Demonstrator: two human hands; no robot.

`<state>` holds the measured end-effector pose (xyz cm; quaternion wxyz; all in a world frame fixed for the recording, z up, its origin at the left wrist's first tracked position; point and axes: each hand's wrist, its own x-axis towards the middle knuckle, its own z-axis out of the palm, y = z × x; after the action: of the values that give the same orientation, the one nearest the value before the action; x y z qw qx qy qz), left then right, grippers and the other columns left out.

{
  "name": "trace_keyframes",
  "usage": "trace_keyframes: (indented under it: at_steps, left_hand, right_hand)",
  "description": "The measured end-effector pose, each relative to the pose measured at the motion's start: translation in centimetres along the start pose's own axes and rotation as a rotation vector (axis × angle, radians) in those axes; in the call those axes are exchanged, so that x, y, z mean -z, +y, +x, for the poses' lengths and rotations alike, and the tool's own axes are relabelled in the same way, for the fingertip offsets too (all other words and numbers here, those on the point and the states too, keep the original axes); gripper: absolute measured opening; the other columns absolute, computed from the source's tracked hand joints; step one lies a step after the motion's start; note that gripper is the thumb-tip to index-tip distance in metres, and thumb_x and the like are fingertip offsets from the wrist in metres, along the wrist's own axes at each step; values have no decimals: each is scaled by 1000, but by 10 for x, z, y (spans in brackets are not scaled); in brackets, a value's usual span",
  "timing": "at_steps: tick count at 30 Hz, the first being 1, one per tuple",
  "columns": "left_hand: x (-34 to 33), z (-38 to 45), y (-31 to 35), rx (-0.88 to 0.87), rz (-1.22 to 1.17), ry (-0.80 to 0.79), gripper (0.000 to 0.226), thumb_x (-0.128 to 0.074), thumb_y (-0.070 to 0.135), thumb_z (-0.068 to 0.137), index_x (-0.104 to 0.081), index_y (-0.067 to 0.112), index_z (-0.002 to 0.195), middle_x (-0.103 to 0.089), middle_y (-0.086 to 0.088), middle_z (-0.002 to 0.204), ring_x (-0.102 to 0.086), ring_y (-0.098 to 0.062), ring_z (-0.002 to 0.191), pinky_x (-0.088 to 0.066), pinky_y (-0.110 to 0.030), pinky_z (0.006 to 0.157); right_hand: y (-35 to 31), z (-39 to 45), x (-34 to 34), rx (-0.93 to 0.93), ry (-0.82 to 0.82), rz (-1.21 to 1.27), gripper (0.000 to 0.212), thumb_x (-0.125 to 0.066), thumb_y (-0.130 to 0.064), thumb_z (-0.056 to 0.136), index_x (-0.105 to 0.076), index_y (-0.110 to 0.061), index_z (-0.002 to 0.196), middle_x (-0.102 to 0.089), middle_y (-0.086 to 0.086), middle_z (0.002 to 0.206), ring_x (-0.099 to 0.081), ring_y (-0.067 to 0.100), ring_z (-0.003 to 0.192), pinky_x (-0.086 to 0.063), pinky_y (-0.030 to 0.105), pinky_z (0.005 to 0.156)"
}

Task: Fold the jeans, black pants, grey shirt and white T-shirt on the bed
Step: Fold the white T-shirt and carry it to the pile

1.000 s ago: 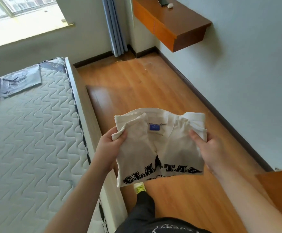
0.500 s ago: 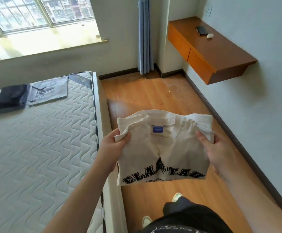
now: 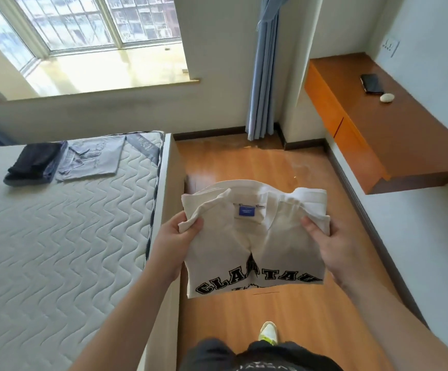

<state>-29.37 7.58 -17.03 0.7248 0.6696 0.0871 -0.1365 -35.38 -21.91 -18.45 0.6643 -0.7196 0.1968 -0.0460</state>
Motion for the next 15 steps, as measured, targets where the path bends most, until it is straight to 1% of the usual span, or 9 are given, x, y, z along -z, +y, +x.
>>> trace_keyframes:
  at_steps: [2,3,6,7,10,11,12,13,15]
  left_hand:
    - [-6,20,8,-8,-23,29,8,-67,20,91,-75,23,95,-75,-5,86,-72,-17,75,-56,-26,60]
    - [-7,30,12,-7,-35,42,9,-67,21,91,-74,22,97,-75,-6,89,-72,-18,76,-56,-27,61]
    - [-8,63,23,-20,-43,95,8,-67,20,92,-75,23,93,-75,-5,86,-72,-17,74,-55,-25,60]
    - [-7,75,25,-26,-33,107,9,-67,20,92,-75,24,90,-75,-2,82,-71,-15,72,-54,-23,58]
    - [0,116,32,-22,-22,116,8,-68,21,91,-74,25,89,-74,-1,81,-71,-14,72,-53,-22,58]
    - [3,131,33,-19,-26,116,6,-69,23,90,-74,25,90,-75,-2,83,-71,-15,73,-54,-23,59]
    - [7,146,36,-16,-36,118,6,-71,26,87,-75,25,92,-75,-3,85,-72,-16,75,-54,-24,60]
    - [12,162,39,-15,-44,125,11,-73,29,84,-75,25,94,-76,-4,88,-72,-17,76,-55,-24,60]
    - [21,196,44,-1,-65,146,20,-73,33,79,-75,26,97,-76,-5,91,-73,-18,78,-55,-25,61]
  right_hand:
    - [-11,35,-4,9,-38,-6,50,-67,-73,69,-71,-37,104,-75,-8,96,-72,15,89,-56,41,82]
    - [-15,50,-7,15,-54,-1,51,-68,-73,68,-71,-37,104,-75,-8,96,-72,15,89,-56,39,79]
    - [-26,93,-23,43,-98,9,47,-68,-69,69,-72,-36,102,-76,-7,96,-72,14,88,-56,22,66]
    - [-29,107,-29,46,-110,5,43,-68,-65,70,-72,-36,102,-76,-7,95,-72,14,88,-55,21,65]
    - [-35,150,-49,46,-156,-16,38,-68,-61,75,-71,-37,104,-75,-7,98,-72,15,90,-56,34,74]
    - [-37,166,-56,51,-164,-21,37,-68,-61,76,-70,-38,105,-75,-8,98,-72,15,90,-55,36,76]
    - [-38,181,-63,56,-166,-25,36,-68,-61,75,-70,-39,104,-75,-8,98,-72,14,89,-56,36,75]
    - [-41,196,-70,59,-164,-28,36,-68,-61,74,-71,-38,103,-75,-8,97,-72,13,87,-56,33,73]
    - [-47,227,-86,63,-156,-35,36,-68,-61,73,-71,-37,100,-75,-9,94,-72,11,83,-56,23,64]
